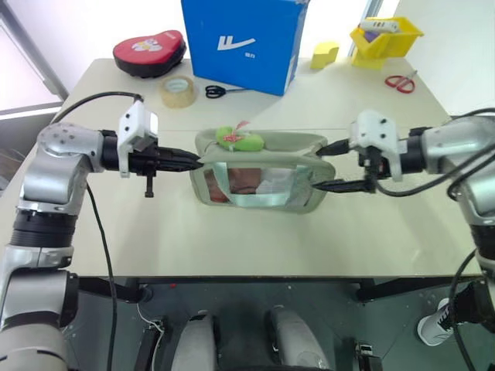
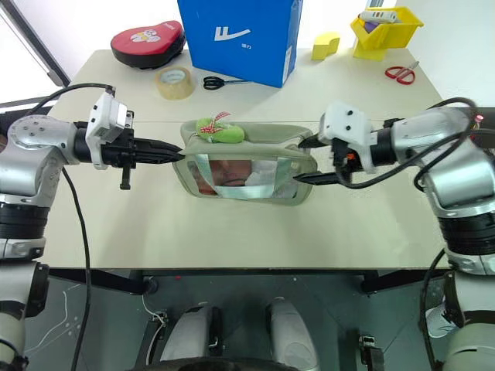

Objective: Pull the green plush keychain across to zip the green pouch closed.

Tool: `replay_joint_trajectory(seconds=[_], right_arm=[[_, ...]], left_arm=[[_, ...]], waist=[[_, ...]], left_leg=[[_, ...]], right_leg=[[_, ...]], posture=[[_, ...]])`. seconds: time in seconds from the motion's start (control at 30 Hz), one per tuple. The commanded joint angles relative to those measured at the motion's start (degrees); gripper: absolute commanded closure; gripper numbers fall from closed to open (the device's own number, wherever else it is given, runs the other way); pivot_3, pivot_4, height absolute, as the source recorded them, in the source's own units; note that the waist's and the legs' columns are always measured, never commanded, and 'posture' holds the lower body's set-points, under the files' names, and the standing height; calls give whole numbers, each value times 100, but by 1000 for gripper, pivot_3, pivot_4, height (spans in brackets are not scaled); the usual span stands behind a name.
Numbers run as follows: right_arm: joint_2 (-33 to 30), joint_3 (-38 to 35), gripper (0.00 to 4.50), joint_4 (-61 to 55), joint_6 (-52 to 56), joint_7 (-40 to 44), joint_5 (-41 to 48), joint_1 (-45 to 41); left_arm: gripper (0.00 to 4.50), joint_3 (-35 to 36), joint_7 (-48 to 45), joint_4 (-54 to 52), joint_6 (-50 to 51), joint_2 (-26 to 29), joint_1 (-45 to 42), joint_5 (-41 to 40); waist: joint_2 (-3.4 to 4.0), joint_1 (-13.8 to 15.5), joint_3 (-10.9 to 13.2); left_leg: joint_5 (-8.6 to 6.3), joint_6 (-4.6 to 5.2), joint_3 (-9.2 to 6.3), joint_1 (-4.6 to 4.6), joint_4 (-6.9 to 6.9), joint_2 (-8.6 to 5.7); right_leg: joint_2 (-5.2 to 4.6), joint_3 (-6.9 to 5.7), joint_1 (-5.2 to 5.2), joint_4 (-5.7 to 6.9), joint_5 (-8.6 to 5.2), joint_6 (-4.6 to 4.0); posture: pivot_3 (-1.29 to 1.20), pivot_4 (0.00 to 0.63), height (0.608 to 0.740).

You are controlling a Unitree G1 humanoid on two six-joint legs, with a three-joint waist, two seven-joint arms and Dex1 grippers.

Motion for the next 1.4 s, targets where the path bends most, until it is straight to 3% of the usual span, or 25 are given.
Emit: replay_joint_trajectory(seconds=[0.03, 0.13, 0.37, 0.53, 0.63, 0.87, 1.2, 1.4], right_arm=[[95, -644, 35, -128, -122, 142, 702, -513], [457, -368, 35, 21, -34, -64, 681, -1043], [1831, 1017, 35, 955, -208, -621, -368, -2155], [2244, 1335, 35, 1312, -213, -640, -604, -2455], [2341, 1439, 875, 1407, -186, -593, -711, -2495], [2306, 1464, 4467, 1355, -147, -409, -747, -2425], [1989, 1292, 4467, 1391, -278, -323, -826, -2358], [908, 995, 4467, 1502, -817, 25, -1010, -2049]], left_arm=[[4500, -52, 25, -19, -65, -27, -108, 64], [4500, -65, 51, -3, -80, -68, -119, 86], [4500, -69, 70, 35, -97, -159, -152, 133], [4500, -38, 86, 6, -106, -146, -115, 129], [4500, -15, 100, -21, -108, -130, -70, 122], [4500, -3, 123, -50, -123, -113, -2, 118], [4500, -5, 182, -36, -106, -104, 45, 109], [4500, 163, 413, -107, 28, 0, 309, 67]], waist=[[1, -15, 0], [3, -50, -1], [1, -16, -2], [1, -12, -2], [1, -25, -2], [1, -35, -2], [1, -31, -2], [1, -13, -2]], left_leg=[[0, 0, -1, 1, 0, 0], [0, 0, -2, 8, 0, 2], [1, -1, -2, 3, 1, 2], [1, -2, -12, -6, -2, 2], [1, -2, -13, -6, -2, 2], [1, -2, -14, -4, -1, 2], [1, -1, -16, -4, -1, 2], [0, -1, -14, -4, -1, 0]], right_leg=[[1, -1, 2, 0, 0, 0], [3, 0, 4, 6, 0, 0], [2, -3, 1, 7, 0, -1], [-12, -5, -6, -1, 0, 0], [-11, -5, -6, -1, 0, 0], [-7, -7, -5, 4, 0, 0], [-7, -7, -5, 4, 0, 0], [-9, -8, 0, -3, 0, 0]], posture=[[0, 150, 737], [0, 150, 737], [0, 150, 737], [0, 150, 737], [0, 150, 737], [0, 150, 737], [0, 150, 737], [0, 150, 737]])
